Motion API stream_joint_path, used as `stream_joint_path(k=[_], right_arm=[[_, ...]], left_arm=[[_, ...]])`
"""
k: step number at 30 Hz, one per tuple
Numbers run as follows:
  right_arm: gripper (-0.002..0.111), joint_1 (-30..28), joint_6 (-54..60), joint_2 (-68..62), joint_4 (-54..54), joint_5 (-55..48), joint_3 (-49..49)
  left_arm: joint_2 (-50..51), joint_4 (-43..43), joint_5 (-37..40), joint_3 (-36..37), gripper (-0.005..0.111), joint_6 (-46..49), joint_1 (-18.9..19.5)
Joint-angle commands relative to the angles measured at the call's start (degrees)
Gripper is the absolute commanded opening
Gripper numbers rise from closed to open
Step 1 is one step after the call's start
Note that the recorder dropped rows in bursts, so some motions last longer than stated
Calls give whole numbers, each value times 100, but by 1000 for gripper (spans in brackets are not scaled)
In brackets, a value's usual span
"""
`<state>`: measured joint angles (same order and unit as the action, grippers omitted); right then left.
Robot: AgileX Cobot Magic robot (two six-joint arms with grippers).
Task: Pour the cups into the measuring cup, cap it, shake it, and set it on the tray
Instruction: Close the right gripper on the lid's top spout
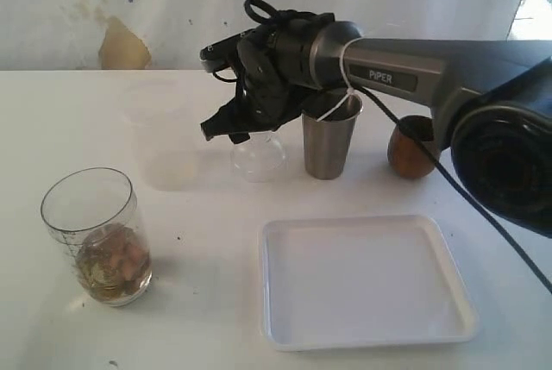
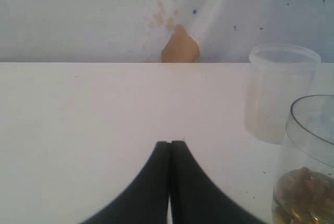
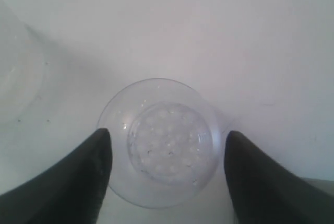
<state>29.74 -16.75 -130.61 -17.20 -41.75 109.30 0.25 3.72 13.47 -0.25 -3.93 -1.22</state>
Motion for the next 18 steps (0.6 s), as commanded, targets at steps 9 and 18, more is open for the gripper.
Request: stream_joint_path(k=[9,18], right_arm=[[58,-54,-157,14,2,64,25],[58,-54,-157,14,225,154,25]], left_arm=[[-25,3,-10,25,0,-12,-8],[-25,3,-10,25,0,-12,-8]])
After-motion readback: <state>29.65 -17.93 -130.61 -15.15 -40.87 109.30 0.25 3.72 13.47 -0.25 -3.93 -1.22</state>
